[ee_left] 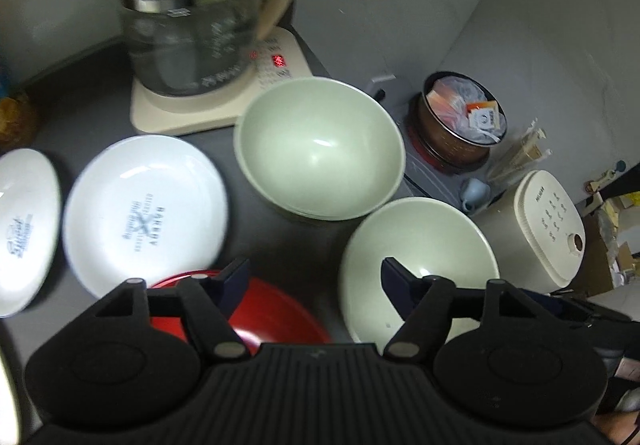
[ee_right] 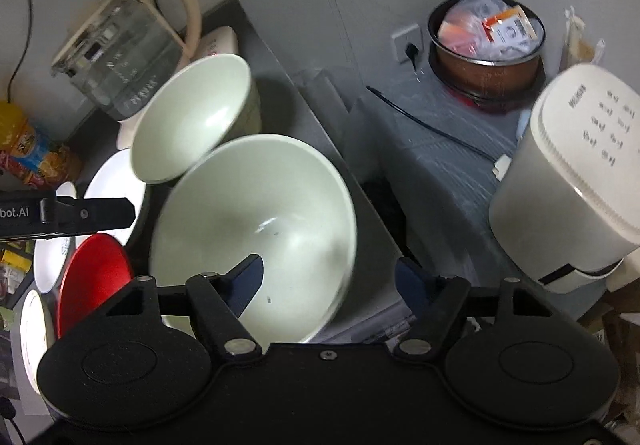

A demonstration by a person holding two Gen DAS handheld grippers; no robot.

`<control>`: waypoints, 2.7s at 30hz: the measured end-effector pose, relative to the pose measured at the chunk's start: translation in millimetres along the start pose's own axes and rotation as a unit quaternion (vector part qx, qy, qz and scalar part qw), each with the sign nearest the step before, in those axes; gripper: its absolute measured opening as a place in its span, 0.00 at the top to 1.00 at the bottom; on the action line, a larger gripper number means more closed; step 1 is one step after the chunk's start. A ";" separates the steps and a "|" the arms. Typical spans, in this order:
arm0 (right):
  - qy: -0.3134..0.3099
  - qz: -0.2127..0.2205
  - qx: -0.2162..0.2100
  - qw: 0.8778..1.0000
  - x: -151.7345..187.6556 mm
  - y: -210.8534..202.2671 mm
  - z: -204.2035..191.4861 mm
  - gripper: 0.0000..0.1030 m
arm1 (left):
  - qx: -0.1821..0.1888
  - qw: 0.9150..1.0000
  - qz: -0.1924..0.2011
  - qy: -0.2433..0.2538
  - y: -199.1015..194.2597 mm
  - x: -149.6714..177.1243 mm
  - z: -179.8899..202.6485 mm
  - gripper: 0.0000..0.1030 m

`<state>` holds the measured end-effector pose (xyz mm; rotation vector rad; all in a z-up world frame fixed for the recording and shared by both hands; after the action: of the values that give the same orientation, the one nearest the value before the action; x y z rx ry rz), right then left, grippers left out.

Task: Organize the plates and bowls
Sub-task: 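Close the right tool on the rim of the large pale green bowl, then lift the pale green bowl with the right tool over the red bowl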

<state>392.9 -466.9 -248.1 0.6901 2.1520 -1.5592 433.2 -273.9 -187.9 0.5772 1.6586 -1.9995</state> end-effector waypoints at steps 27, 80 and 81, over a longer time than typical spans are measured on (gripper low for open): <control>0.039 -0.035 -0.035 0.998 12.9 40.3 9.9 0.86 | -0.021 0.997 -0.071 0.014 93.3 22.9 26.1 0.81; -0.039 -0.004 -0.126 0.991 31.1 -23.3 -165.6 0.85 | -0.012 0.993 -0.003 -0.120 -55.5 25.3 -127.2 0.86; -0.040 -0.007 -0.125 0.991 33.8 -21.9 -167.5 0.85 | -0.014 0.992 -0.007 -0.125 -55.8 28.3 -131.3 0.86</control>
<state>348.1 -307.6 -200.3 0.5229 2.2440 -1.2708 379.5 -138.8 -184.5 0.2905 1.5394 -1.9634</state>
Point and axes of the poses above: each gripper's, at about its wrist camera, not at the fingertips, and y roughly the way its jaws point, z to its right, x to its underside, the point moved 10 cm from there along y, roughly the way its jaws point, and after that the axes turned 13 degrees about z, right-handed, at the moved point
